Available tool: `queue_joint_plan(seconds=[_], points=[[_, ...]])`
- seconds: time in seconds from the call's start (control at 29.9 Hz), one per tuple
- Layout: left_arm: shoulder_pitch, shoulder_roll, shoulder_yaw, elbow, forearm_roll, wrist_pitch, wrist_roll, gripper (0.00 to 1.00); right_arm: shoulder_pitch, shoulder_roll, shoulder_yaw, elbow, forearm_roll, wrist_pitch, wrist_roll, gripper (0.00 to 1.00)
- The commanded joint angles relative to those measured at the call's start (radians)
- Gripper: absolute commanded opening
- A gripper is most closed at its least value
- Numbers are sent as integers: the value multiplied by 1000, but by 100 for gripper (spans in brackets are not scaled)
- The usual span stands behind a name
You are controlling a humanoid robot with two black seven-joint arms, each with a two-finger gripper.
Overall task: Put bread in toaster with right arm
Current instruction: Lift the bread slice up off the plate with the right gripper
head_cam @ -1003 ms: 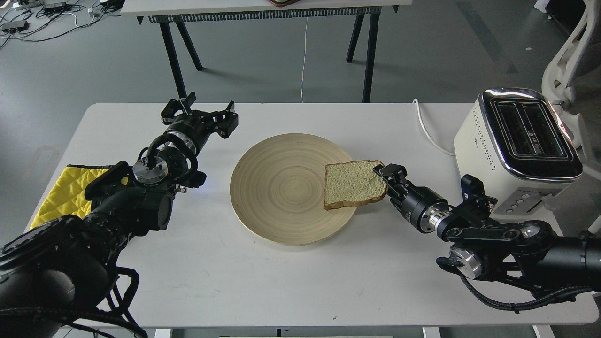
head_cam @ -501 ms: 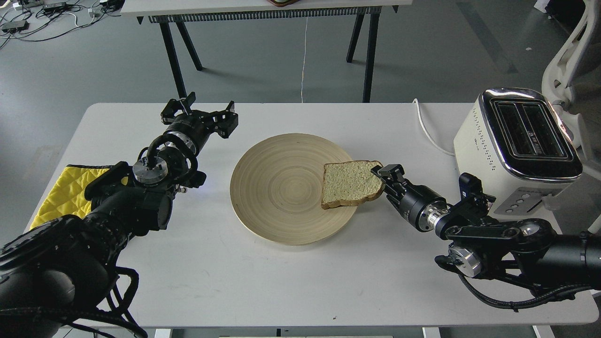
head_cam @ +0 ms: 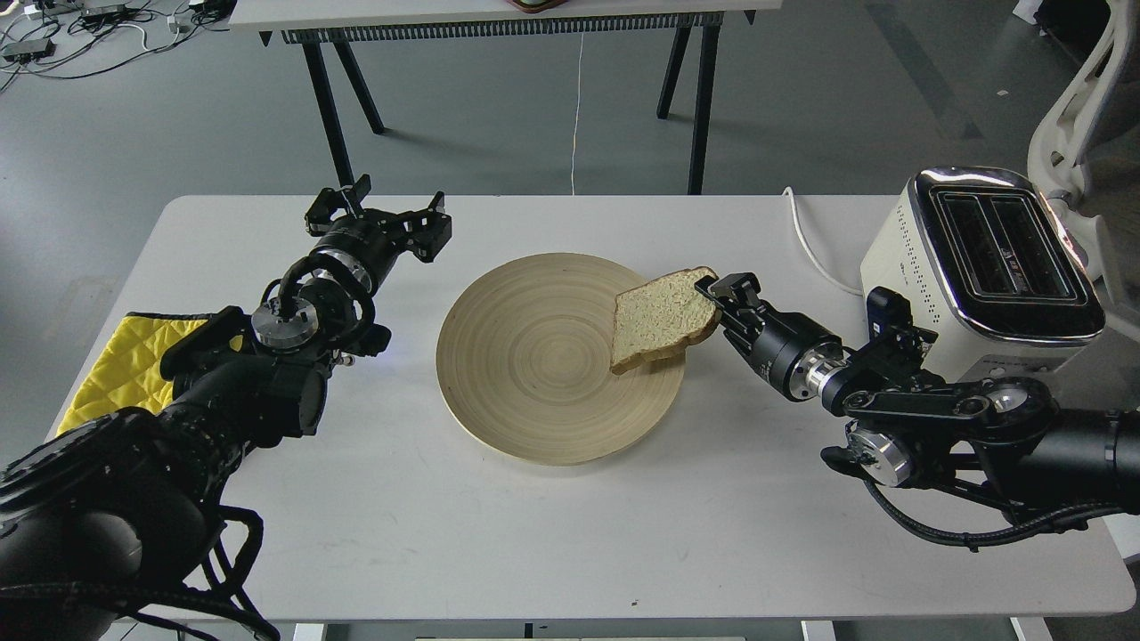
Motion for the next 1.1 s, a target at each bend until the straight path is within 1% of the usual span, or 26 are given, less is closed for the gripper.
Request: queue_joint_plan(seconds=[0.0, 0.2, 0.3, 0.37, 0.57, 0.67, 0.84, 0.94, 1.07], points=[[0, 0, 0, 1, 0, -1, 0, 100, 40, 1, 30, -3, 0, 29, 0, 15], [0, 0, 0, 1, 0, 0, 0, 100, 134, -31, 43, 10, 6, 35, -3, 14], [0, 0, 0, 1, 0, 0, 0, 100, 198, -122, 43, 30, 3, 37, -22, 13], [0, 0, 0, 0, 0, 0, 2, 100, 241, -191, 38, 44, 0, 40, -23, 13], [0, 0, 0, 0, 0, 0, 0, 100, 373, -392, -19, 52, -29, 101, -49, 13], [0, 0, 0, 0, 0, 0, 0, 100, 437, -467, -95, 50, -103, 112, -62, 13], [0, 0, 0, 0, -1, 0, 0, 100, 526, -565, -236, 41, -285, 103, -65, 13], [0, 0, 0, 0, 0, 0, 0, 100, 546, -623, -266, 41, -379, 103, -69, 13], [0, 0, 0, 1, 0, 0, 0, 100, 548, -688, -270, 41, -468, 103, -86, 13]])
